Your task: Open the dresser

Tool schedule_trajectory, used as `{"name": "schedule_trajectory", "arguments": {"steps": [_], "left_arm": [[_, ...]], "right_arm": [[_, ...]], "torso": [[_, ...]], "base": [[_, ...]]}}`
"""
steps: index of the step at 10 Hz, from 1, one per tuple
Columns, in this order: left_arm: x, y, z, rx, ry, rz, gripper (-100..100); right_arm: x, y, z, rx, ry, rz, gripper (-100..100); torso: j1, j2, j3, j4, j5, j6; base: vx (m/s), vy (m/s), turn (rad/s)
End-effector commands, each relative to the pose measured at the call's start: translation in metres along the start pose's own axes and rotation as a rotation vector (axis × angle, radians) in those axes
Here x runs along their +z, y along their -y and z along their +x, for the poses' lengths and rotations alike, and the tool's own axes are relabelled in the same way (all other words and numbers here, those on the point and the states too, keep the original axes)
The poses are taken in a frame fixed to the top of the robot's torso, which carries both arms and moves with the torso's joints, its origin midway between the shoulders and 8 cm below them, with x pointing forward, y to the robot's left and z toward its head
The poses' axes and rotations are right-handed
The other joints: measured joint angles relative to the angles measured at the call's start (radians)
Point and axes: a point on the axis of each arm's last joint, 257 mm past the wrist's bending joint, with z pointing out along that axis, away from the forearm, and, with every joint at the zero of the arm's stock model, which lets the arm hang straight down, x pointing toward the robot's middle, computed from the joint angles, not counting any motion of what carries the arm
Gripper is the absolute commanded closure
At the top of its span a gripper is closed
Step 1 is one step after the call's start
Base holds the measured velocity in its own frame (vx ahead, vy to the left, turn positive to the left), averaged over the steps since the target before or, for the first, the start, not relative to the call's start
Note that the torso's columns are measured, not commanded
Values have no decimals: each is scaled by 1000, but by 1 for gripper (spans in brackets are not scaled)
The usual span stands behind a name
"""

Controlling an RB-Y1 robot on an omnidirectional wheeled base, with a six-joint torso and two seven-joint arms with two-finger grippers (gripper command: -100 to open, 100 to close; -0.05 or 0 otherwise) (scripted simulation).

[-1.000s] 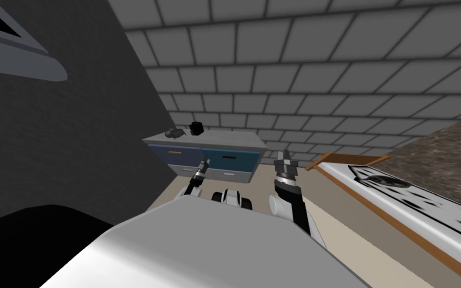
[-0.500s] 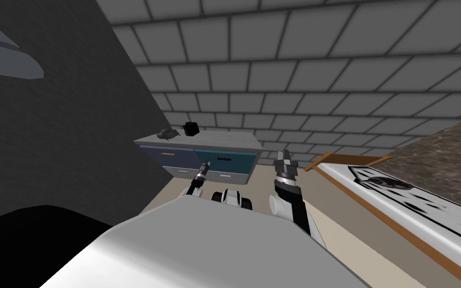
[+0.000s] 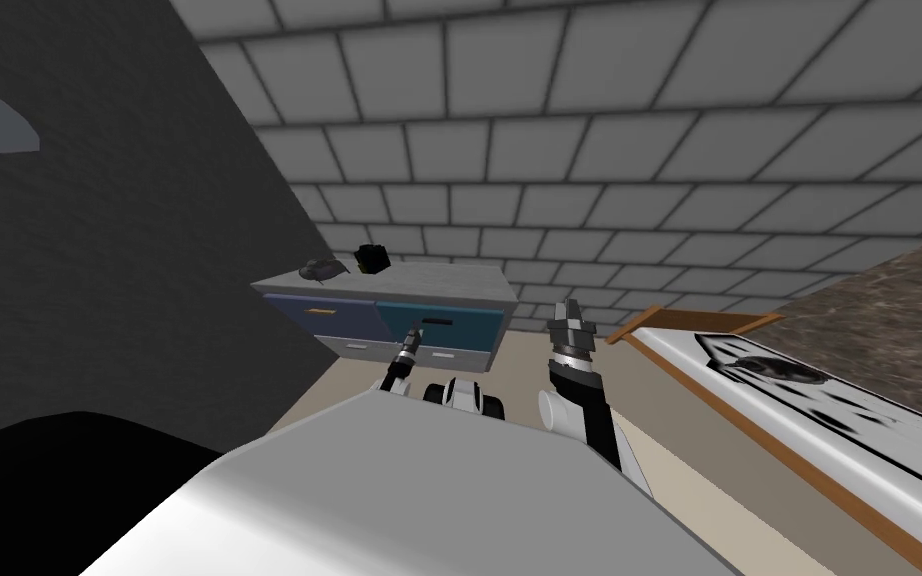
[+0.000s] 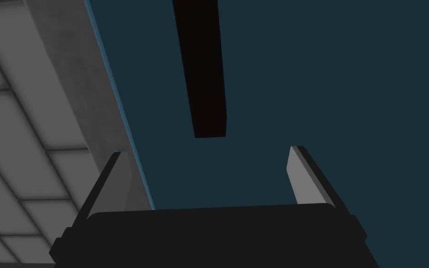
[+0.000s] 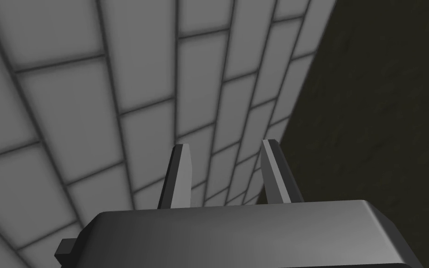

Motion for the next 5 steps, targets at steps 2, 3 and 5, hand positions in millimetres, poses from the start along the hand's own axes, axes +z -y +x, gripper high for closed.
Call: {"name": "schedule_trajectory", "arguments": {"steps": [2,3,5], "left_arm": [[0,-14,24,-73,28,-31,-100],[0,-14,28,-87,33,-34,-100],[8,-8,24,-77,31,-32,-100]], "right_arm": [[0,0,0,0,0,0,0],[0,0,0,0,0,0,0],[0,0,0,0,0,0,0]], "torso": [[0,0,0,0,0,0],[0,1,0,0,0,0],[0,1,0,0,0,0]], "base": [[36,-52,-1],[10,-26,-3],[30,-3,-4]]}}
